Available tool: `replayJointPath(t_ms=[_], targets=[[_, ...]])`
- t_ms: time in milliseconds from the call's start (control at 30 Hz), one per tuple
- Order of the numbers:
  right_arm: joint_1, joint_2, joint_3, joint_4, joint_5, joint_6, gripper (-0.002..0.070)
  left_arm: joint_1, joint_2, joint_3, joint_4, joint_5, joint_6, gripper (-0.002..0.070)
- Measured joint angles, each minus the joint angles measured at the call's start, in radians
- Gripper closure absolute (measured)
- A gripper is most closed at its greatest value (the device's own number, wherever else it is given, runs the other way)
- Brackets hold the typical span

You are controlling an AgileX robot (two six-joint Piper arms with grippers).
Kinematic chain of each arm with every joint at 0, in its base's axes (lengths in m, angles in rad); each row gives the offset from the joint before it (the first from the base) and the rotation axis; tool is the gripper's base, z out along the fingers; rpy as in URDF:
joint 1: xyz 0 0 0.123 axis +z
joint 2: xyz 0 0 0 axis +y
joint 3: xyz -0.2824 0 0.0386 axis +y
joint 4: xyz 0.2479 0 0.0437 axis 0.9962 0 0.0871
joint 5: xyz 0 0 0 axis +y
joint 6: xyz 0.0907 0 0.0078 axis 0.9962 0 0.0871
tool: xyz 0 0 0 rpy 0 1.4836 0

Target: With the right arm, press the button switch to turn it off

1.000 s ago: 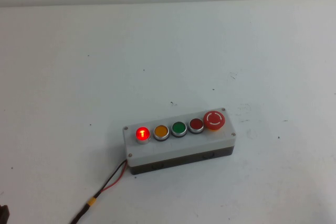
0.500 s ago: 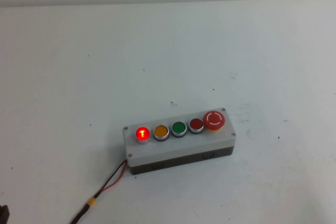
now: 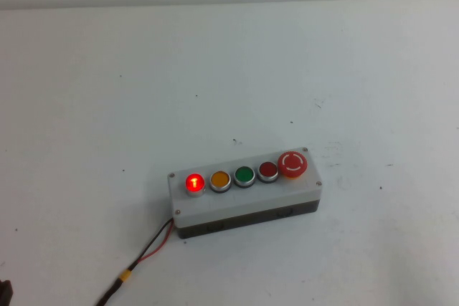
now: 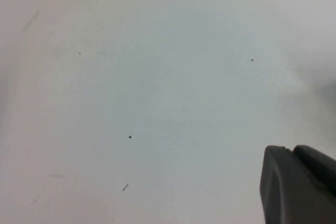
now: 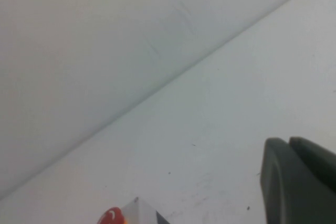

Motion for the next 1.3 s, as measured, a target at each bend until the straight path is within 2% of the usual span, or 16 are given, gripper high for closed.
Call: replayJointPath(t_ms=[233,400,767,900,1033,1167,1300], targets=[[0.000,0.000,0.000,0.137,-0.012,0.000,0.0693,0.000,0.000,0.000,0.000,0.000,0.000,0.0677],[0.000,0.025,-0.065,0.144,0.168,0.000,0.0693,0.000,0.000,0.000,0.000,0.000,0.000,0.0677],[0.000,0.534,-0.570,-0.171,0.803,0.000,0.0693,0.000,0.000,0.000,0.000,0.000,0.000,0.0677],[0.000,0.705,-0.690,-0.221,0.887,-0.055,0.0692,0.000,0.000,0.000,0.000,0.000,0.000,0.0677],[0.002,0.870,-0.778,-0.185,0.912,-0.154,0.0692,0.000,0.000,0.000,0.000,0.000,0.000,0.0677],[0.067,1.024,-0.861,-0.176,0.911,-0.190,0.0692,0.000,0.000,0.000,0.000,0.000,0.000,0.0677],[0.229,1.150,-0.949,-0.245,0.883,-0.128,0.0692,0.000,0.000,0.000,0.000,0.000,0.000,0.0677]])
